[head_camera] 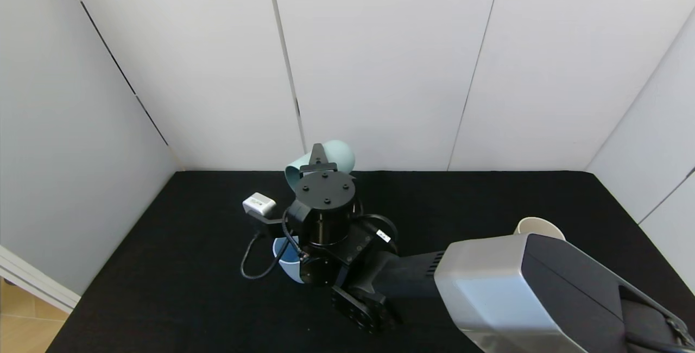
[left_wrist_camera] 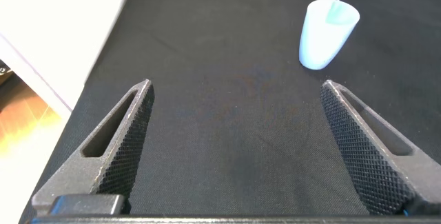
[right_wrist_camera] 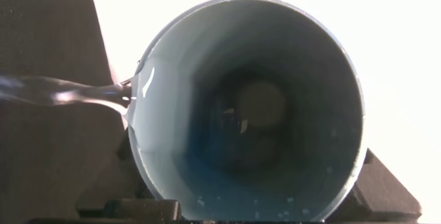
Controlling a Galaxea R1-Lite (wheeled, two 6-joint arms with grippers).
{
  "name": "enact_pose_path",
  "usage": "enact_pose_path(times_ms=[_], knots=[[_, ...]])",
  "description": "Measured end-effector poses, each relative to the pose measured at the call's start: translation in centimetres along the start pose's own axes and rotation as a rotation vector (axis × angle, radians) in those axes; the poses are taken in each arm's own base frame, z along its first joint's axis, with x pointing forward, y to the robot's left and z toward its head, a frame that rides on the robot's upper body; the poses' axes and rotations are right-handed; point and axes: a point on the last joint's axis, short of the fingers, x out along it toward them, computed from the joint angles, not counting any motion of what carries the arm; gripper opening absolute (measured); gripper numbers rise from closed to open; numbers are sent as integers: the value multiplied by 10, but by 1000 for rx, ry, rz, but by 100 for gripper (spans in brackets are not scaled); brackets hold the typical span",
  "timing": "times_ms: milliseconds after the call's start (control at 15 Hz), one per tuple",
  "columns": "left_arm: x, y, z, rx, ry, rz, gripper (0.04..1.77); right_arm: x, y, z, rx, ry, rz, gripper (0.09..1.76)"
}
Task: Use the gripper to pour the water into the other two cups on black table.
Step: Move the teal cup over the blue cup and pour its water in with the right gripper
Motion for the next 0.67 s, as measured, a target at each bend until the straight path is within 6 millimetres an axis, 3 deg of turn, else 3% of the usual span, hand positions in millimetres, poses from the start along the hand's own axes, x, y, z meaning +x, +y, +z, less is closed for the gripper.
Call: enact_pose_path(times_ms=[667], knots=[[0,0,0,0,0,0,172,-12,-4,-14,47,1,47,121]])
